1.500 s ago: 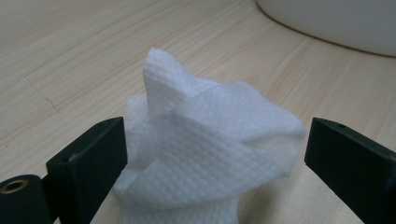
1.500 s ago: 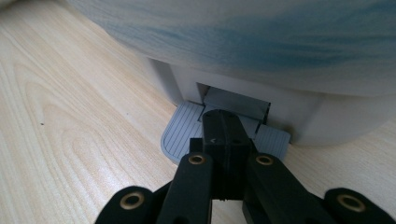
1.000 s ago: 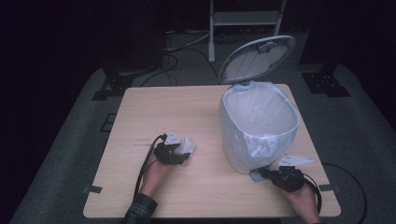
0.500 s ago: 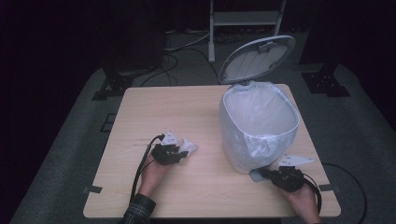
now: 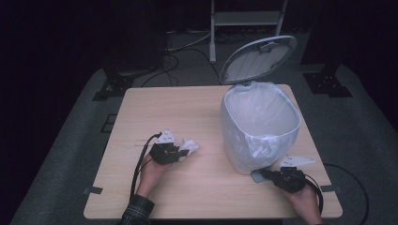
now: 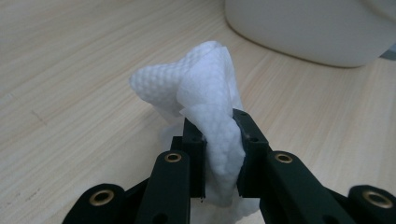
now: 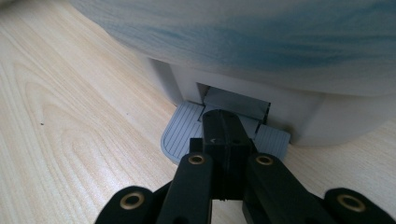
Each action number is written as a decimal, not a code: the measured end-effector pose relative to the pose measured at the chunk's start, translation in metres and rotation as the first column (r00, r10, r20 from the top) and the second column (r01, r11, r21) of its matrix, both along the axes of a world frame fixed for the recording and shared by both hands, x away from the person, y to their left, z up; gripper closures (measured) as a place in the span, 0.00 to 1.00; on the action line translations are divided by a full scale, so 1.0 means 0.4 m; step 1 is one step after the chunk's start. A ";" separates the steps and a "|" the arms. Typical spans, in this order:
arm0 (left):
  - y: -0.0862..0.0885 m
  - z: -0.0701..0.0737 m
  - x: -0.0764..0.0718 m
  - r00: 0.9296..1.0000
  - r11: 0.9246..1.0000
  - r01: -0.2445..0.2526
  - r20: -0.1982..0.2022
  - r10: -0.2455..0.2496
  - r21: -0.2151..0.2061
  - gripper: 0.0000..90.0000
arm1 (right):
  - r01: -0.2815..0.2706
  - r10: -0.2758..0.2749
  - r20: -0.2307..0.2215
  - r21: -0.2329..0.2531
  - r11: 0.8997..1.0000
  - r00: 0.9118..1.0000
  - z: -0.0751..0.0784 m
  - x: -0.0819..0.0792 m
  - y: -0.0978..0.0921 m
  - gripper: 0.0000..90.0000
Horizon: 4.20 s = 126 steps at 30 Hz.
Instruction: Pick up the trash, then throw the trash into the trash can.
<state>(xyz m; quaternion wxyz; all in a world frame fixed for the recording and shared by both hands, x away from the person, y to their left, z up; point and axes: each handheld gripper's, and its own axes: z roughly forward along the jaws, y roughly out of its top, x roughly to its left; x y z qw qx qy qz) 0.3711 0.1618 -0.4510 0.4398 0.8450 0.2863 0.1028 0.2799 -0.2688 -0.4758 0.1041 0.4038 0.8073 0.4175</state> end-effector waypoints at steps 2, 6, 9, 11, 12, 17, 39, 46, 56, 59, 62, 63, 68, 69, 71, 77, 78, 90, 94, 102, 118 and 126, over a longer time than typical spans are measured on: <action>0.000 0.006 -0.001 1.000 1.000 0.005 0.003 -0.005 -0.008 0.86 | 0.000 0.000 0.001 -0.002 1.000 1.000 0.000 0.000 0.000 1.00; -0.002 0.032 -0.009 1.000 0.999 0.019 0.014 -0.018 -0.036 0.86 | 0.000 0.000 0.002 -0.002 1.000 1.000 0.000 0.000 0.000 1.00; -0.004 0.054 -0.014 0.999 0.998 0.039 0.017 -0.038 -0.049 0.86 | 0.000 0.000 0.000 -0.001 1.000 1.000 0.000 0.000 0.000 1.00; -0.005 0.059 -0.015 0.999 0.998 0.042 0.017 -0.041 -0.056 0.86 | 0.000 0.000 0.000 -0.001 1.000 1.000 0.000 0.000 0.000 1.00; -0.005 0.066 -0.016 0.999 0.997 0.052 0.019 -0.051 -0.057 0.86 | 0.001 -0.001 -0.001 0.000 1.000 1.000 0.000 0.000 0.000 1.00; -0.007 0.086 -0.021 0.997 0.994 0.075 0.017 -0.074 -0.085 0.86 | 0.000 0.000 -0.001 0.000 1.000 1.000 0.000 0.000 0.000 1.00; -0.041 0.234 -0.021 0.981 0.965 0.188 0.079 -0.176 -0.185 0.86 | 0.001 -0.001 -0.002 -0.001 1.000 1.000 0.001 0.000 0.001 1.00; -0.061 0.279 -0.018 0.973 0.953 0.227 0.098 -0.211 -0.202 0.86 | 0.003 -0.003 -0.004 0.000 1.000 1.000 0.000 0.000 0.000 1.00; -0.091 0.356 -0.016 0.956 0.930 0.287 0.138 -0.260 -0.232 0.86 | -0.002 0.002 -0.008 0.002 1.000 1.000 0.000 0.002 -0.001 1.00; -0.099 0.373 -0.013 0.952 0.922 0.298 0.147 -0.268 -0.246 0.86 | -0.003 0.003 -0.009 0.004 1.000 1.000 0.000 0.002 -0.002 1.00; -0.112 0.392 -0.012 0.946 0.915 0.314 0.159 -0.281 -0.253 0.86 | -0.003 0.003 -0.009 0.004 1.000 1.000 0.000 0.002 -0.002 1.00; -0.117 0.398 -0.012 0.945 0.912 0.320 0.162 -0.286 -0.257 0.86 | -0.002 0.002 -0.009 0.004 1.000 1.000 0.000 0.002 -0.002 1.00; -0.133 0.424 -0.012 0.936 0.900 0.343 0.178 -0.304 -0.270 0.86 | -0.002 0.002 -0.009 0.007 1.000 1.000 0.000 0.002 -0.002 1.00; -0.138 0.430 -0.013 0.935 0.898 0.346 0.178 -0.307 -0.271 0.86 | -0.002 0.002 -0.009 0.007 1.000 1.000 0.000 0.002 -0.002 1.00; -0.152 0.446 -0.014 0.928 0.892 0.364 0.190 -0.321 -0.270 0.86 | -0.003 0.003 -0.009 0.007 1.000 1.000 0.000 0.002 -0.002 1.00; -0.187 0.467 -0.007 0.919 0.879 0.385 0.199 -0.339 -0.280 0.86 | -0.001 0.001 -0.008 0.006 1.000 1.000 0.000 0.002 -0.002 1.00; -0.193 0.470 -0.005 0.919 0.879 0.385 0.200 -0.339 -0.280 0.86 | -0.001 0.001 -0.008 0.007 1.000 1.000 -0.001 0.002 -0.002 1.00; -0.266 0.494 0.021 0.905 0.868 0.417 0.209 -0.370 -0.269 0.85 | -0.007 0.007 -0.008 0.008 1.000 1.000 -0.001 0.003 -0.003 1.00; -0.291 0.502 0.028 0.902 0.864 0.424 0.212 -0.376 -0.271 0.85 | -0.007 0.007 -0.010 0.009 1.000 1.000 -0.001 0.003 -0.003 1.00; -0.337 0.513 0.042 0.895 0.856 0.438 0.219 -0.388 -0.273 0.85 | -0.008 0.008 -0.009 0.009 1.000 1.000 -0.001 0.003 -0.003 1.00; -0.413 0.509 0.058 0.885 0.847 0.461 0.215 -0.414 -0.265 0.84 | -0.010 0.010 -0.009 0.003 1.000 1.000 0.000 0.004 -0.003 1.00; -0.428 0.510 0.058 0.886 0.847 0.458 0.216 -0.411 -0.269 0.83 | -0.009 0.009 -0.011 0.004 1.000 1.000 0.000 0.004 -0.003 1.00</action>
